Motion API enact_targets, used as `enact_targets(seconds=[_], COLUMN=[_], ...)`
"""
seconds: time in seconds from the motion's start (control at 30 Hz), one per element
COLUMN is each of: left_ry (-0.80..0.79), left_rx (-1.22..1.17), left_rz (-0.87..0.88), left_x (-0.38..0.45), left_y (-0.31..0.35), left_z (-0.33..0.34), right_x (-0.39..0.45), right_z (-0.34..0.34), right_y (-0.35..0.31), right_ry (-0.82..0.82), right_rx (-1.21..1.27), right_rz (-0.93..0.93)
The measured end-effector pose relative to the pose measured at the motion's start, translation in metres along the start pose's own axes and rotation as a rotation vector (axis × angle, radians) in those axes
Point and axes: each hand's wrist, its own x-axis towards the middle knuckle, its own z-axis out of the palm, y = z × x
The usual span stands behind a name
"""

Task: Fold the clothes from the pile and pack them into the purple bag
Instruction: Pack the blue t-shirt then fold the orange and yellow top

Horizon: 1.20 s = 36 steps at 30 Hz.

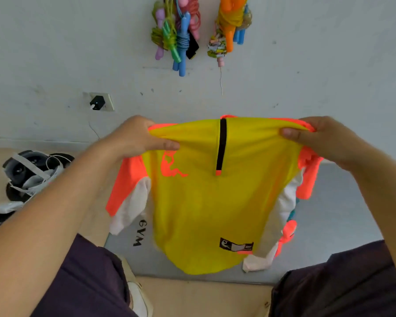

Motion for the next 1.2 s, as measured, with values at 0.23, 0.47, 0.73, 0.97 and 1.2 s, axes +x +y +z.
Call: enact_targets(seconds=[0.23,0.47,0.73,0.97,1.2], left_ry=[0.156,0.016,0.116,0.041,-0.326], left_rx=[-0.291,-0.304,-0.485,-0.333,-0.136], left_rz=[0.077,-0.072,0.018,-0.130,-0.614], left_x=[-0.004,-0.043,-0.049,0.031,0.040], left_y=[0.003,-0.028,-0.005,-0.051,-0.233], left_z=[-0.001,0.049,0.014,0.042,0.223], right_x=[-0.004,-0.037,-0.045,0.030,0.051], right_z=[0.000,0.039,0.012,0.036,0.205], right_y=[-0.007,0.026,0.002,0.041,0.231], right_ry=[0.009,-0.121,-0.259,-0.186,-0.550], right_rx=[0.349,0.229,0.486,0.163,-0.307], right_rz=[-0.006,0.126,0.170,0.215,0.588])
